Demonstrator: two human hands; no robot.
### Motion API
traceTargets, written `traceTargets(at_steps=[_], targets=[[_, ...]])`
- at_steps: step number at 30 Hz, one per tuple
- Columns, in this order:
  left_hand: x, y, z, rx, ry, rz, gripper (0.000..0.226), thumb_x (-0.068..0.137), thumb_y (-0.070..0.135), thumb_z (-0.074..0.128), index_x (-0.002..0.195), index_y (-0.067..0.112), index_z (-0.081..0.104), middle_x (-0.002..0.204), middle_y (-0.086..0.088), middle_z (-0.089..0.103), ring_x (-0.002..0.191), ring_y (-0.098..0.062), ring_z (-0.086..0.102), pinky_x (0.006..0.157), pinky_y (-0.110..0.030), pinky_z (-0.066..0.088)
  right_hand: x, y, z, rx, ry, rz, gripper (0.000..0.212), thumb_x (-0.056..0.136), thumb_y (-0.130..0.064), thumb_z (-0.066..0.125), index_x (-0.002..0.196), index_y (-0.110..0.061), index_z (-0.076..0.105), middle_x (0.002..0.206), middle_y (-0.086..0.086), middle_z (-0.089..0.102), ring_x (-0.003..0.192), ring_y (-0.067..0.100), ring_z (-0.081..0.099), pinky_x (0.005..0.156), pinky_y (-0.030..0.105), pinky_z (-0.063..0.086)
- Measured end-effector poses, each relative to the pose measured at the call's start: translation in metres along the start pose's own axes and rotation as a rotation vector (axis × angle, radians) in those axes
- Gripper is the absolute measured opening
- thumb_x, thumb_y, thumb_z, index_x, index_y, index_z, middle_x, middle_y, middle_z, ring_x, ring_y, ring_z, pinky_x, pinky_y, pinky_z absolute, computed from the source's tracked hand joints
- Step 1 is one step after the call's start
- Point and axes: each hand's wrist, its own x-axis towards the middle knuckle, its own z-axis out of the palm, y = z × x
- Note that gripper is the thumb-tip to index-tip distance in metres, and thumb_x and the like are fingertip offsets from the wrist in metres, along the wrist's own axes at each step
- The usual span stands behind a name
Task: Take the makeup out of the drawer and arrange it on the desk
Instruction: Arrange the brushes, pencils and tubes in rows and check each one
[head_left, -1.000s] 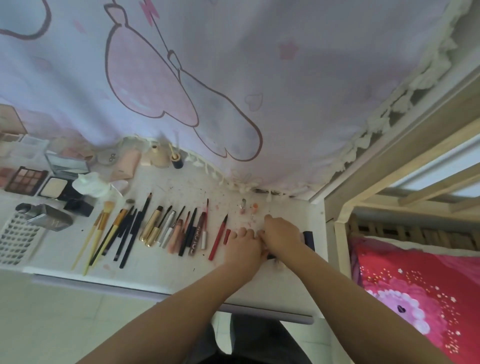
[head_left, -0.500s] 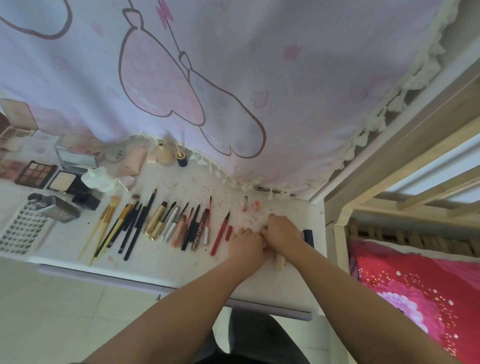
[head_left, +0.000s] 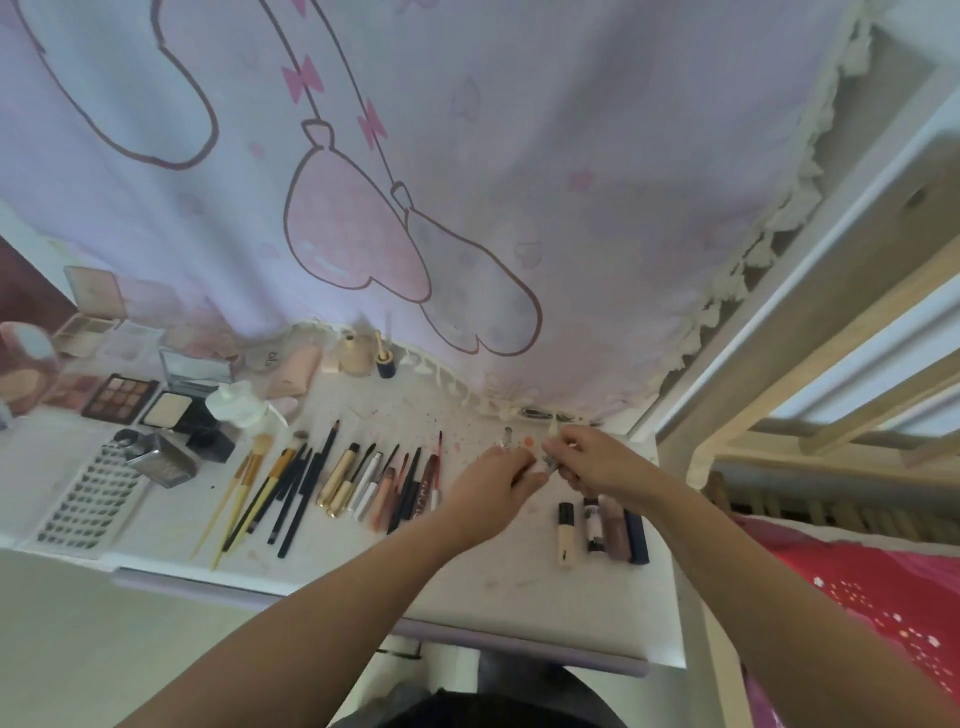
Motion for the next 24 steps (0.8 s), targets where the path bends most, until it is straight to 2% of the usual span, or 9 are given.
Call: traceTargets(at_steps=[4, 7, 9, 11, 13, 16, 20, 22, 24], targets=[[-0.004, -0.001, -0.022, -0.004, -0.05, 0.023, 0.023, 0.099, 0.034, 0.041, 0.081, 0.022, 0.049, 0.066, 0.008, 0.047, 0.061, -0.008, 0.042, 0.061, -0.028, 0.037, -0.007, -0.009, 0.001, -0.098, -0.056, -0.091, 0.006, 0.096, -0.028, 0.048, 0.097, -0.024, 0.053, 0.074, -0.003, 0.062, 0.063, 0.008, 0.054, 0.055, 0.02, 0.044], [-0.01, -0.004, -0.033, 0.076, -0.056, 0.028, 0.021, 0.098, 0.037, 0.042, 0.09, 0.02, 0.052, 0.078, 0.002, 0.049, 0.072, -0.013, 0.043, 0.066, -0.029, 0.039, -0.013, -0.017, -0.001, -0.097, -0.109, -0.052, 0.013, 0.094, -0.043, 0.049, 0.101, -0.032, 0.054, 0.083, -0.008, 0.069, 0.068, 0.002, 0.062, 0.056, 0.018, 0.046], [-0.012, -0.002, -0.039, 0.129, -0.052, 0.03, 0.028, 0.097, 0.041, 0.042, 0.101, 0.017, 0.056, 0.088, -0.004, 0.053, 0.078, -0.016, 0.047, 0.075, -0.032, 0.042, -0.014, -0.023, 0.0, -0.101, -0.108, 0.025, 0.029, 0.094, -0.054, 0.041, 0.092, -0.03, 0.057, 0.068, -0.007, 0.068, 0.056, 0.004, 0.058, 0.052, 0.018, 0.043], [-0.012, 0.0, -0.042, 0.174, -0.044, 0.035, 0.032, 0.095, 0.044, 0.043, 0.107, 0.019, 0.058, 0.093, -0.004, 0.053, 0.082, -0.019, 0.051, 0.079, -0.033, 0.044, -0.013, -0.025, 0.001, -0.144, -0.072, 0.066, 0.04, 0.097, -0.05, 0.035, 0.082, -0.02, 0.057, 0.054, -0.008, 0.058, 0.043, 0.003, 0.047, 0.048, 0.018, 0.038], [-0.013, 0.0, -0.043, 0.204, -0.053, 0.039, 0.032, 0.095, 0.045, 0.042, 0.11, 0.02, 0.057, 0.095, -0.005, 0.054, 0.086, -0.021, 0.053, 0.08, -0.033, 0.045, -0.013, -0.025, 0.002, -0.153, -0.085, 0.042, 0.032, 0.097, -0.042, 0.042, 0.083, -0.017, 0.055, 0.062, -0.007, 0.056, 0.046, 0.0, 0.047, 0.048, 0.017, 0.038], [-0.015, -0.003, -0.044, 0.215, -0.059, 0.034, 0.03, 0.096, 0.045, 0.042, 0.109, 0.023, 0.056, 0.095, -0.004, 0.054, 0.087, -0.022, 0.052, 0.078, -0.032, 0.043, -0.017, -0.025, -0.001, -0.055, -0.114, 0.029, 0.016, 0.093, -0.038, 0.052, 0.103, -0.026, 0.057, 0.088, -0.006, 0.067, 0.073, 0.002, 0.064, 0.056, 0.017, 0.046], [-0.015, 0.001, -0.044, 0.219, -0.054, 0.069, 0.031, 0.095, 0.047, 0.043, 0.109, 0.023, 0.056, 0.093, -0.003, 0.054, 0.086, -0.02, 0.052, 0.078, -0.031, 0.043, -0.019, -0.027, 0.0, -0.066, -0.083, 0.094, 0.035, 0.094, -0.049, 0.046, 0.098, -0.017, 0.06, 0.073, -0.007, 0.068, 0.057, 0.003, 0.059, 0.054, 0.019, 0.044], [-0.014, 0.003, -0.044, 0.236, -0.055, 0.084, 0.031, 0.095, 0.046, 0.042, 0.109, 0.023, 0.057, 0.094, -0.004, 0.055, 0.086, -0.02, 0.051, 0.08, -0.032, 0.043, -0.02, -0.024, -0.001, -0.056, -0.085, 0.053, 0.023, 0.095, -0.039, 0.051, 0.092, -0.018, 0.059, 0.075, -0.005, 0.065, 0.06, 0.004, 0.055, 0.056, 0.02, 0.044], [-0.014, 0.002, -0.045, 0.234, -0.058, 0.081, 0.031, 0.096, 0.046, 0.042, 0.112, 0.024, 0.056, 0.094, -0.003, 0.055, 0.087, -0.02, 0.051, 0.08, -0.032, 0.043, -0.021, -0.024, -0.003, 0.006, -0.111, 0.036, 0.014, 0.091, -0.034, 0.059, 0.098, -0.022, 0.06, 0.085, -0.004, 0.066, 0.072, 0.007, 0.06, 0.062, 0.023, 0.048]])
